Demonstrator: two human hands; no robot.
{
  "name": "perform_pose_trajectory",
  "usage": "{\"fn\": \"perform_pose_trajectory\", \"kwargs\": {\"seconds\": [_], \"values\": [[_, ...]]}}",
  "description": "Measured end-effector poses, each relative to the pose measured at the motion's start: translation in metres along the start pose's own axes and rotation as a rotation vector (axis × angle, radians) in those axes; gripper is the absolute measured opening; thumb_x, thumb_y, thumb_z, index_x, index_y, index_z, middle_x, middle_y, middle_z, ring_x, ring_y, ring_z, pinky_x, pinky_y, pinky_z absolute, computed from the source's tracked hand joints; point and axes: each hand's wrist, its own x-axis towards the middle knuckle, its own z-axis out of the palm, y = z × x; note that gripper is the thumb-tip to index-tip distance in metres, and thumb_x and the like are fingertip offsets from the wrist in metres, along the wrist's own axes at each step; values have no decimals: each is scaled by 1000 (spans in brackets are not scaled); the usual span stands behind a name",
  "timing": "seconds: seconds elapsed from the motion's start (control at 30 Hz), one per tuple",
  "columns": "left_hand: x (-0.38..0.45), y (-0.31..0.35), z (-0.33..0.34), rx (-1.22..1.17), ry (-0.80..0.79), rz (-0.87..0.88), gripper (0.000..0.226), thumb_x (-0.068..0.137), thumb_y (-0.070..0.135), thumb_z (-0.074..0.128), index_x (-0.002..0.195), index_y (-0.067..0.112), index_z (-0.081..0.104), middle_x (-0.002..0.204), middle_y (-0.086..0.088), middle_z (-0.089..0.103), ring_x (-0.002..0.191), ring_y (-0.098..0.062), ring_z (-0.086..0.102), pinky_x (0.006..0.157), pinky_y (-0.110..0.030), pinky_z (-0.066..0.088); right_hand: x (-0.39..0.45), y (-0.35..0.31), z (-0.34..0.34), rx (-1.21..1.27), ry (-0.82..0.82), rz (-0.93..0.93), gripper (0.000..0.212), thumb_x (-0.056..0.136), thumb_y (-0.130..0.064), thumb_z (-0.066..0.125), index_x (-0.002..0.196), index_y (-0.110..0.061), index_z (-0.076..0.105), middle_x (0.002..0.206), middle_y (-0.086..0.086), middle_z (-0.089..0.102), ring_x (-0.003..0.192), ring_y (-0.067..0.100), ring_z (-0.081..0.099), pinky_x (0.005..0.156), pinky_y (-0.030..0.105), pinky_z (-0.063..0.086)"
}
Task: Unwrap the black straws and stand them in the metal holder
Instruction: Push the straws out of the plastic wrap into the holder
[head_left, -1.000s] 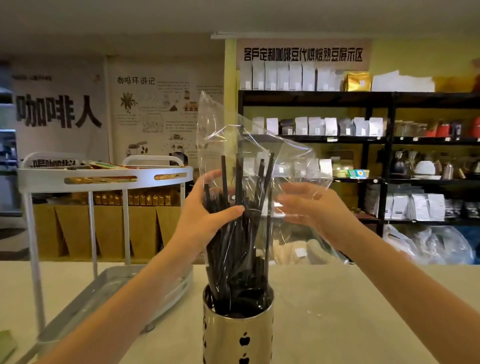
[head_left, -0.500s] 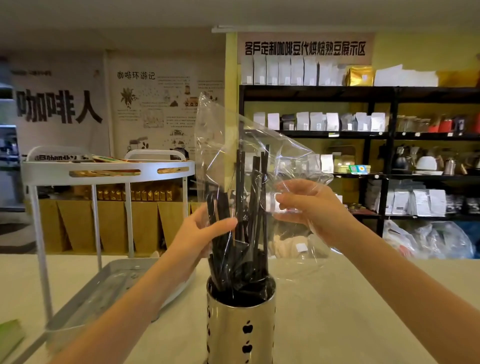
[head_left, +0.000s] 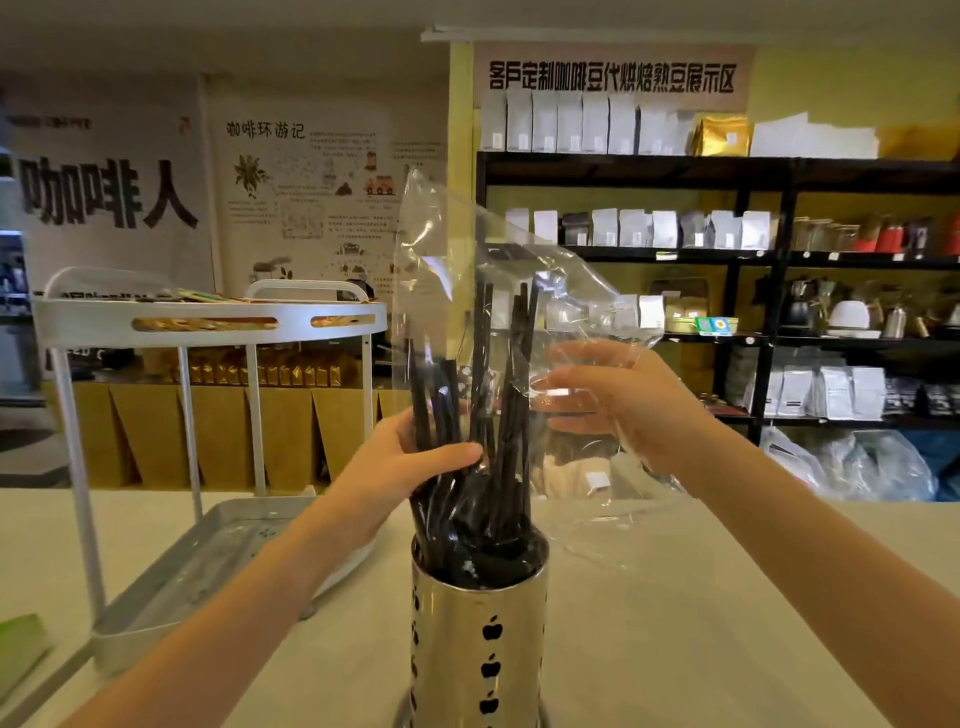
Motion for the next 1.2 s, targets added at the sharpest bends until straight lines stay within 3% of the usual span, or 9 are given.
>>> {"fn": "perform_pose_trajectory", "kwargs": {"seconds": [0.23,0.33,0.43,0.57,0.63,0.8,0.93,1.07,1.2], "values": [[5,2,-4,-64,46,62,22,81,13,59,93,30,64,72,8,73,72,-6,69,71,-30,48,-5,-10,-5,-33,-77,-77,30,75,-3,68,103,-13,66,97,9,73,82,20,71,61,24,57],[6,3,-4,-74,81,99,22,81,14,59,98,26,64,76,4,73,76,-11,70,66,-28,53,-6,-11,-4,-8,-31,-134,34,68,4,70,93,-18,67,87,4,74,76,17,72,63,25,59],[7,9,-2,-120,85,149,22,80,15,58,98,24,65,79,4,75,77,-12,70,65,-27,57,-4,-8,-2,-4,63,-182,36,73,7,67,105,-11,65,88,7,73,75,18,72,64,26,58],[9,18,1,-164,32,205,25,70,22,62,94,28,63,80,9,75,79,-7,70,66,-22,57,-2,-12,-2,36,107,-220,31,76,8,64,101,-11,66,77,2,75,70,16,72,59,22,57],[10,17,-1,-176,37,209,31,61,24,66,91,31,62,85,8,75,84,-9,70,69,-21,54,-2,-15,-2,45,93,-209,33,77,8,63,104,-9,65,81,5,74,68,14,71,60,22,58],[11,4,-6,-137,-17,77,46,64,28,74,109,30,60,106,-1,71,101,-18,65,85,-39,49,-1,-26,-4,94,106,-213,35,77,10,61,110,-4,62,78,3,74,63,12,70,54,20,55],[9,1,-5,-175,-53,66,50,66,26,66,115,19,56,99,-2,73,90,-16,69,67,-25,57,0,-29,-2,31,88,-190,30,77,9,62,103,-6,64,71,1,74,61,11,70,56,20,57],[7,2,-7,-169,-54,71,44,67,27,64,110,17,60,94,-5,74,85,-21,70,71,-30,58,1,-25,-1,-8,104,-171,29,79,9,60,104,-6,63,76,3,73,61,10,70,58,20,57],[5,0,-10,-161,-48,84,44,66,30,63,108,17,61,91,-3,75,84,-21,70,66,-26,57,-1,-17,2,-37,124,-179,30,81,6,60,108,-6,63,88,7,71,64,8,69,60,20,57]]}}
